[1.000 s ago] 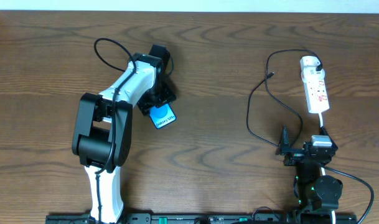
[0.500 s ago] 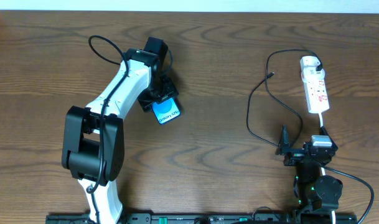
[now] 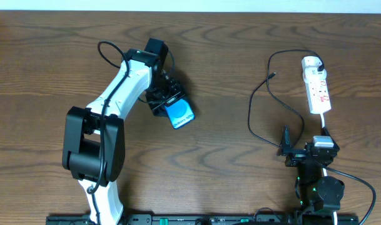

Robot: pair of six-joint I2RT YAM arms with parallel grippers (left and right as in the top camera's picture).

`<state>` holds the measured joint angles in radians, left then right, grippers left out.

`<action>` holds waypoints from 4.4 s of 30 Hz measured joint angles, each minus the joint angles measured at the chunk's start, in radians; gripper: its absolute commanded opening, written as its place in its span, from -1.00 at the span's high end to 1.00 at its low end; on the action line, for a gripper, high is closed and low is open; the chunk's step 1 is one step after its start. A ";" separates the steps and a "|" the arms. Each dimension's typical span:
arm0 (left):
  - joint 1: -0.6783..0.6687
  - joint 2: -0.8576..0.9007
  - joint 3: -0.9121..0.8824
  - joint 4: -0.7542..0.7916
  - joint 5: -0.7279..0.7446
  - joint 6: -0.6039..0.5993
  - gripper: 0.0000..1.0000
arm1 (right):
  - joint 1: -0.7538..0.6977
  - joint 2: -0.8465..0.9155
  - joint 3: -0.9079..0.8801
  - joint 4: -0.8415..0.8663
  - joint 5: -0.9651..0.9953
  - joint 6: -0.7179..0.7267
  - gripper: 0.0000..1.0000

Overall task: Plug charger to phone and switch on socket
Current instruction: 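Lift the phone with the left gripper and tilt it upright, then swing the right gripper toward the phone held by the left gripper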

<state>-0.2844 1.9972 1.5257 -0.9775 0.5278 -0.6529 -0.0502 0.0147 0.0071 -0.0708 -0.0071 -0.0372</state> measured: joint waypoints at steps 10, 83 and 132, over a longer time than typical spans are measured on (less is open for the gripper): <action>-0.001 0.000 0.000 0.000 0.277 0.008 -0.29 | 0.000 0.000 0.000 0.000 0.000 0.000 -0.98; -0.001 0.000 0.000 0.001 0.748 0.026 -0.30 | 0.000 0.000 0.000 0.008 -0.114 0.790 -0.99; -0.001 0.000 0.000 0.114 0.654 -0.069 -0.30 | 0.033 0.933 0.856 -0.298 -0.574 0.606 -0.96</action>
<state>-0.2855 1.9972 1.5257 -0.8631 1.1820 -0.7223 -0.0170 0.9482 0.8635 -0.3683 -0.5812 0.5690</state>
